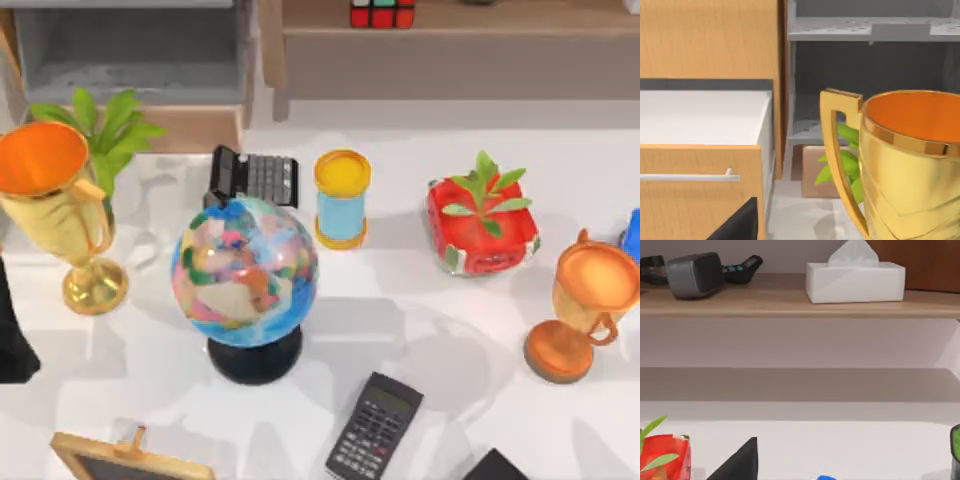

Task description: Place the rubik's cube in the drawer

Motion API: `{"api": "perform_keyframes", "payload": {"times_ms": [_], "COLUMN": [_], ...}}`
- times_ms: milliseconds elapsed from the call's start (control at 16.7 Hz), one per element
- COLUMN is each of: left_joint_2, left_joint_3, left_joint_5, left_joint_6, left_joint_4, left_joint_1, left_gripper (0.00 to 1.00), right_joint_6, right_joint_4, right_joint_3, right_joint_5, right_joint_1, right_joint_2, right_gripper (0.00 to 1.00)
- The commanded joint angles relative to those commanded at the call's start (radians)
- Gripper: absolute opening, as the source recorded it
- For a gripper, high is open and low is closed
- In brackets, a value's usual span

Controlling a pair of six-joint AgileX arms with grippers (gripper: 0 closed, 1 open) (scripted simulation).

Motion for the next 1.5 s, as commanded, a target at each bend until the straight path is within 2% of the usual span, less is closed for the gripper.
{"api": "perform_keyframes", "payload": {"times_ms": [240,540,780,1260,1500], "left_joint_2": [0.03,0.289,0.681,1.681,2.05], "left_joint_3": [0.028,0.237,0.497,1.086,1.321], "left_joint_5": [-0.014,-0.122,-0.256,-0.54,-0.652], "left_joint_6": [-0.001,-0.002,0.0,0.008,0.013], "left_joint_4": [0.016,0.135,0.281,0.604,0.736], "left_joint_1": [-0.016,-0.129,-0.267,-0.595,-0.725], "left_gripper": [1.0,1.0,1.0,1.0,1.0], "right_joint_6": [0.0,0.0,0.0,0.0,0.0], "right_joint_4": [0.0,0.0,0.0,0.0,0.0], "right_joint_3": [0.0,0.0,0.0,0.0,0.0], "right_joint_5": [0.0,0.0,0.0,0.0,0.0], "right_joint_1": [0.0,0.0,0.0,0.0,0.0], "right_joint_2": [0.0,0.0,0.0,0.0,0.0], "right_gripper": [1.0,1.0,1.0,1.0,1.0]}}
